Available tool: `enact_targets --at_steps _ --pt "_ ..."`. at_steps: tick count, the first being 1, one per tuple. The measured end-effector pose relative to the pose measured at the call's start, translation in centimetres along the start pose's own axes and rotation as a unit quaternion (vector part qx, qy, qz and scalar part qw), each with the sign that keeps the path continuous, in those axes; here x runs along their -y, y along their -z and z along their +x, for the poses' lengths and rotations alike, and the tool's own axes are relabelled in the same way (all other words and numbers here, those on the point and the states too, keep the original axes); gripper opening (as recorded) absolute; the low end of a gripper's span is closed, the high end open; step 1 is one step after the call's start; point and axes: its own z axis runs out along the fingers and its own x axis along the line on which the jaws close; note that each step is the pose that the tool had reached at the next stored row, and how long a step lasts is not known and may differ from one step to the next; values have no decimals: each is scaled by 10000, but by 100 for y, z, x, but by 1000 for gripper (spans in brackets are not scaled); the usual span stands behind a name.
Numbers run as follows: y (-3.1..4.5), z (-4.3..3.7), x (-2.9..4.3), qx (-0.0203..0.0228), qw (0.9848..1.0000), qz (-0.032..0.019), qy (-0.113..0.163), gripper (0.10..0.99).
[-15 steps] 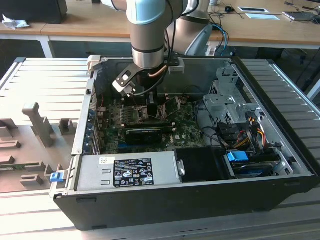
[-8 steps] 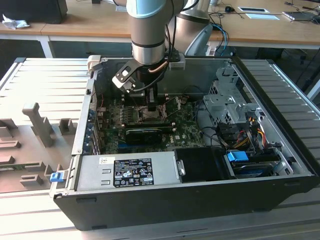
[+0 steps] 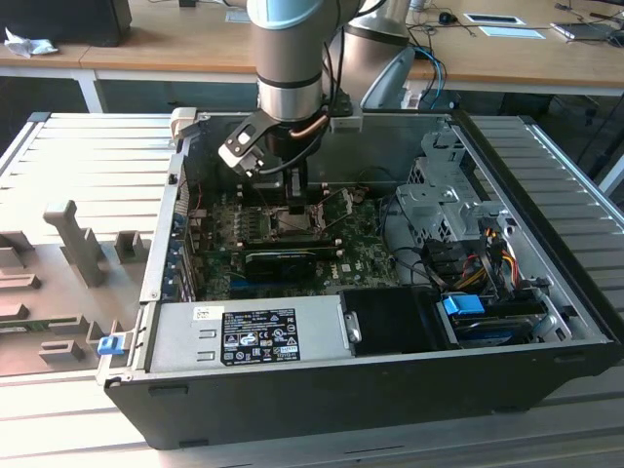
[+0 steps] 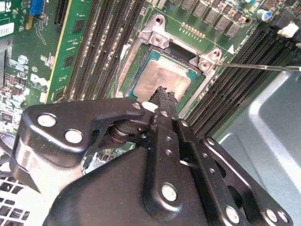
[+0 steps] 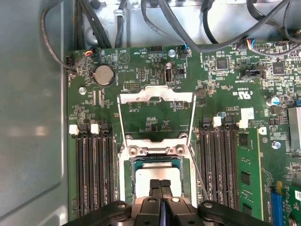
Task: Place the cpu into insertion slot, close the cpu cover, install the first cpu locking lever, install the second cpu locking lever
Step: 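Close the cpu cover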
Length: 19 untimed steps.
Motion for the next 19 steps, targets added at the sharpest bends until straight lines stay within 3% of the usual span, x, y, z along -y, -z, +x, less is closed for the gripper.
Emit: enact_targets --at_steps 4,11,17,19 --pt "-6 -8 -57 -1 10000 0 -3 106" --pt "5 -9 -59 -1 10000 0 -3 106" --pt "112 -6 -69 -1 10000 1 -2 106" --pt "110 -4 -96 -2 10000 0 -3 106"
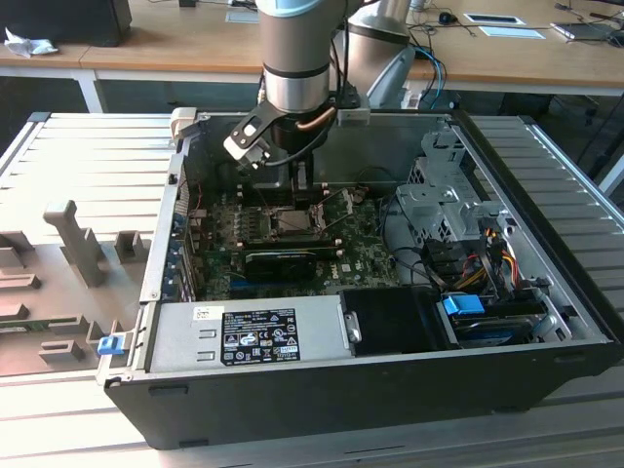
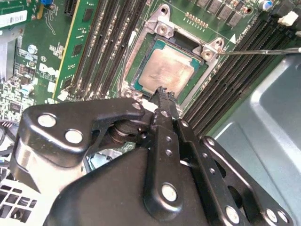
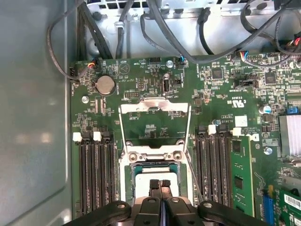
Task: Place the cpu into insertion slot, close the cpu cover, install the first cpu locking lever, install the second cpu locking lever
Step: 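Close the cpu cover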
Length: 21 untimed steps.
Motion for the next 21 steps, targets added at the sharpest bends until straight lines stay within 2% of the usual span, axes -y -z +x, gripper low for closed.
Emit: enact_targets --at_steps 5,6,13,14,18,21 --pt "-15 8 -183 1 10000 -1 0 106" --pt "-11 10 -197 2 10000 2 0 106" --pt "213 28 -219 17 10000 0 1 106" --pt "219 30 -245 16 10000 -1 1 106" --pt "204 38 -437 17 10000 6 1 106" --pt "190 46 -594 19 10000 48 1 106"
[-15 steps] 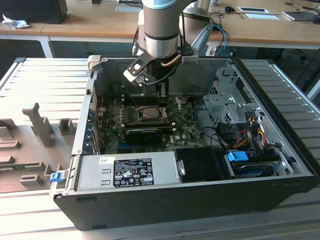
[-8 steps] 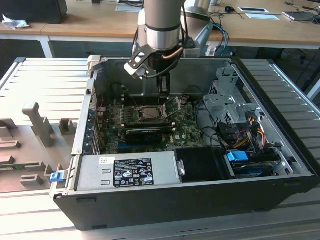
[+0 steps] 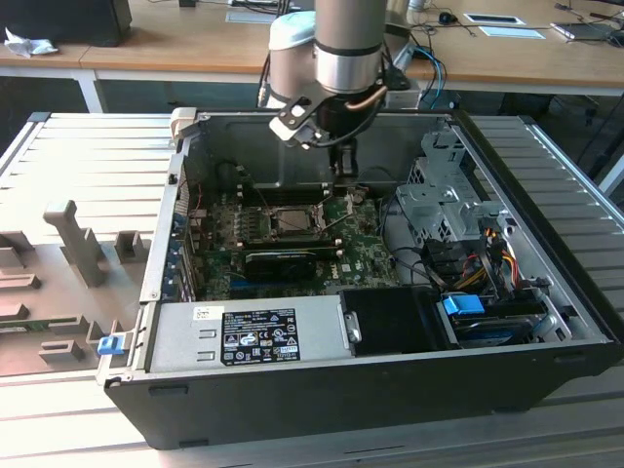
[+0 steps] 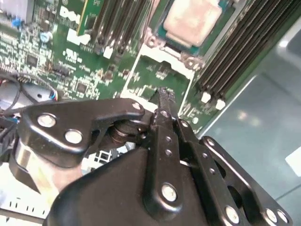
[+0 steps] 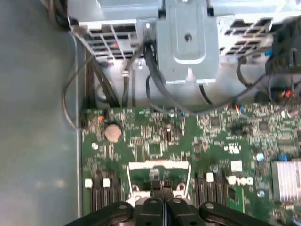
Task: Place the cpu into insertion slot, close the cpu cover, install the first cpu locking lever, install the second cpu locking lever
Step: 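Close the cpu cover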
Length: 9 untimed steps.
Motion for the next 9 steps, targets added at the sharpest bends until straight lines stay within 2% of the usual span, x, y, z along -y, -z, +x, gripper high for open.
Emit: enact_targets --at_steps 3,4,7,8,9 --pt "-10 7 -133 1 10000 25 0 106" --pt "-20 15 -230 2 10000 46 4 106" --pt "-50 19 -280 3 10000 59 7 106" --pt "-95 27 -389 -3 10000 68 71 106" --pt "-131 27 -394 -5 9999 69 110 106"
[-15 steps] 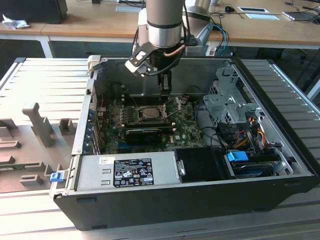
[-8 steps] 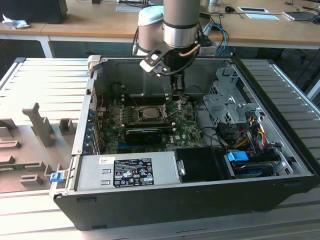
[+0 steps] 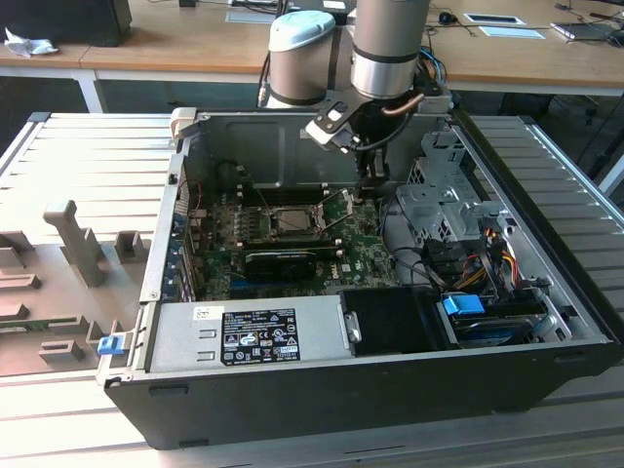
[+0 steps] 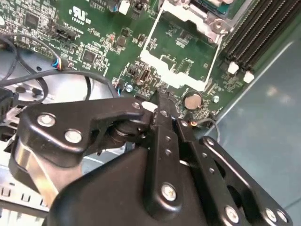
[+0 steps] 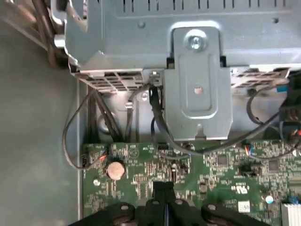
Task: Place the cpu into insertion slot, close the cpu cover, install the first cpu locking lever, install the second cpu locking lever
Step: 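Close the cpu cover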
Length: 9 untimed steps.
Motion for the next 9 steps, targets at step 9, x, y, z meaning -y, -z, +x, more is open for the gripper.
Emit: enact_targets --at_steps 9 --pt "-27 -6 210 -6 9999 129 79 106"
